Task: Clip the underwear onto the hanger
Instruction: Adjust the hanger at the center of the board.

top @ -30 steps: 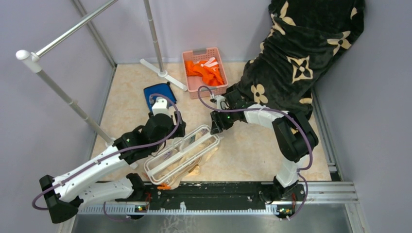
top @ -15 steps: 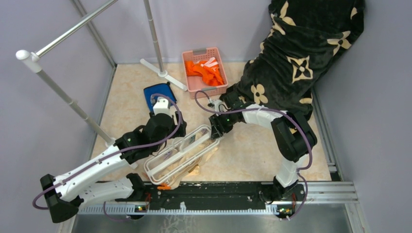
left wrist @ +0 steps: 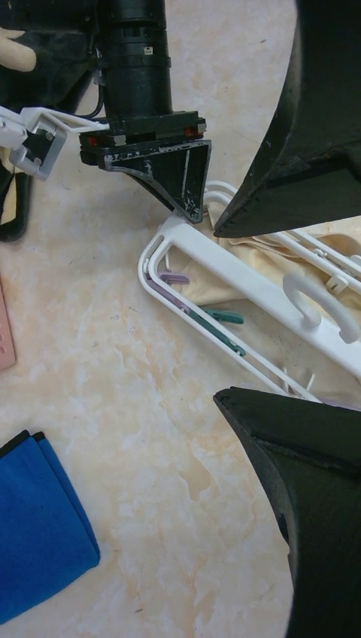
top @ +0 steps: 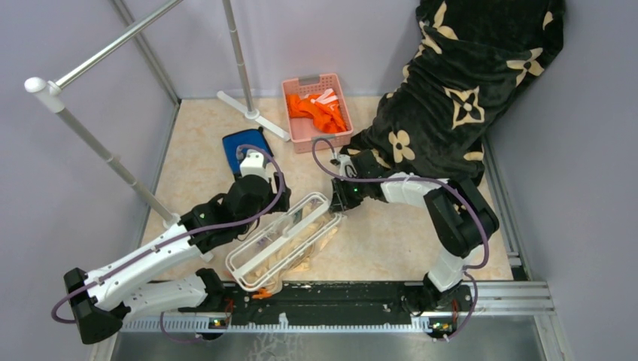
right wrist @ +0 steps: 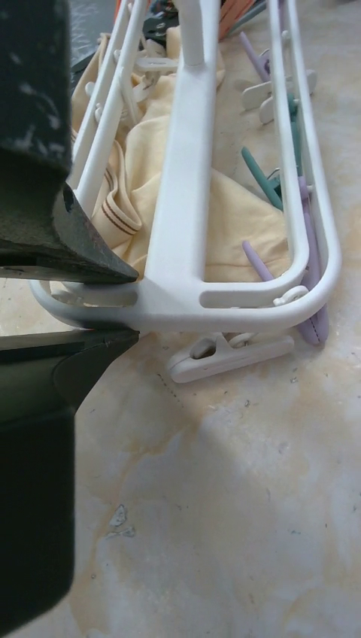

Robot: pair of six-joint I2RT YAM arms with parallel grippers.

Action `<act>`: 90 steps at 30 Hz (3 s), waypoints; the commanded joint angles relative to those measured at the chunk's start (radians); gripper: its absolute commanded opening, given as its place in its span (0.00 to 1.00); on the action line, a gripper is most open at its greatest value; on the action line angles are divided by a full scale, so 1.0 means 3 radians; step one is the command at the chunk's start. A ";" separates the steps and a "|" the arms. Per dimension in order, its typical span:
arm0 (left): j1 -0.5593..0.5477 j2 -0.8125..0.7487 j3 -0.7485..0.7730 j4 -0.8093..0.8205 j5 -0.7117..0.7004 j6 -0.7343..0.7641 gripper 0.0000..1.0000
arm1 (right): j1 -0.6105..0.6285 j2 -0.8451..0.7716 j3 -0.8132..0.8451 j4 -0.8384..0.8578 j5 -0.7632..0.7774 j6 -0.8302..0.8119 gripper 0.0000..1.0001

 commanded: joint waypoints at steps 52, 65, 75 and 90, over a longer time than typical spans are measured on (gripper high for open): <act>0.0175 0.0506 -0.1033 -0.0426 0.0557 -0.2428 0.97 | -0.0497 -0.1982 -0.1756 0.1297 0.1391 0.1215 0.37; 0.0652 0.0799 -0.0851 0.0513 0.0503 -0.1399 0.96 | -0.0486 -0.1510 -0.1517 0.1402 0.0815 0.1161 0.37; 0.1247 0.1439 -0.0430 0.0984 0.0710 -0.0611 0.99 | -0.0439 -0.1246 -0.1277 0.1516 0.0759 0.1090 0.40; 0.1745 0.1177 -0.0049 0.0828 0.0864 0.0106 0.99 | -0.0558 -0.1592 -0.1006 0.1141 0.1129 0.0424 0.65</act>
